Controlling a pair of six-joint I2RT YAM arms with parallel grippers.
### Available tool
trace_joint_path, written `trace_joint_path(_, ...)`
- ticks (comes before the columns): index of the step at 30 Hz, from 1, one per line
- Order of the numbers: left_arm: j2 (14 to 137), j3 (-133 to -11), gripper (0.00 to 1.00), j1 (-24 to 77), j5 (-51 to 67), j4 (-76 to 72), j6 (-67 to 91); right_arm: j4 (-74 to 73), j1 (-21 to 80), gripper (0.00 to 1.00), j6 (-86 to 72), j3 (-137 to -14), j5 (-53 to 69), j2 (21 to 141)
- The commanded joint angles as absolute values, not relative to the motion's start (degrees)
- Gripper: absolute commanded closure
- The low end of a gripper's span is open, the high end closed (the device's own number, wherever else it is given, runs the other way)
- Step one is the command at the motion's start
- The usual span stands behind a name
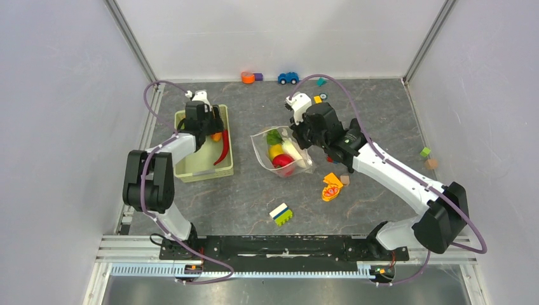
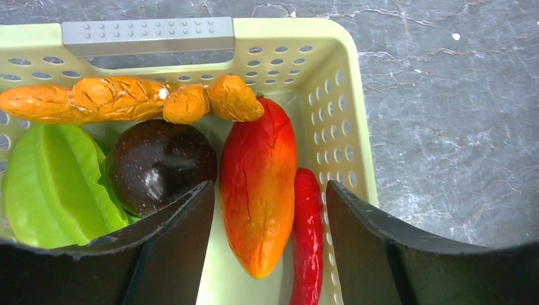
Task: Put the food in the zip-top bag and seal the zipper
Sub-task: Pick up the fake fruit from the bin.
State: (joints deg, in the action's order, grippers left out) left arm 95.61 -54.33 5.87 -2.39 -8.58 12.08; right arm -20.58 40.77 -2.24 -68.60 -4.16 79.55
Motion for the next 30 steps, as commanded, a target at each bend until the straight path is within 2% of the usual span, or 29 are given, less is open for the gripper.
trace_joint_path(1,98.8,-59.8,0.31,4.8,-0.4,-3.1,14.2,-18.8,40.9,1.00,-3.5,-68.0,-4.9,77.6)
trace_joint_path(14,106.0,-68.8,0.42,4.4,-1.8,8.5,15.4,-18.8,40.9,1.00,-3.7,-67.9,-4.9,77.5)
trace_joint_path(18,106.2,-69.0,0.48,4.4,-1.9,8.8,15.5,-18.9,40.9,1.00,-3.7,-67.9,-4.7,77.5)
trace_joint_path(23,105.6,-68.4,0.50,4.4,-2.1,8.1,15.5,-18.8,41.0,1.00,-3.7,-67.9,-4.7,77.4)
trace_joint_path(30,102.9,-65.7,0.69,4.4,-1.9,5.2,15.2,-18.9,40.9,1.00,-3.7,-67.7,-4.7,77.0)
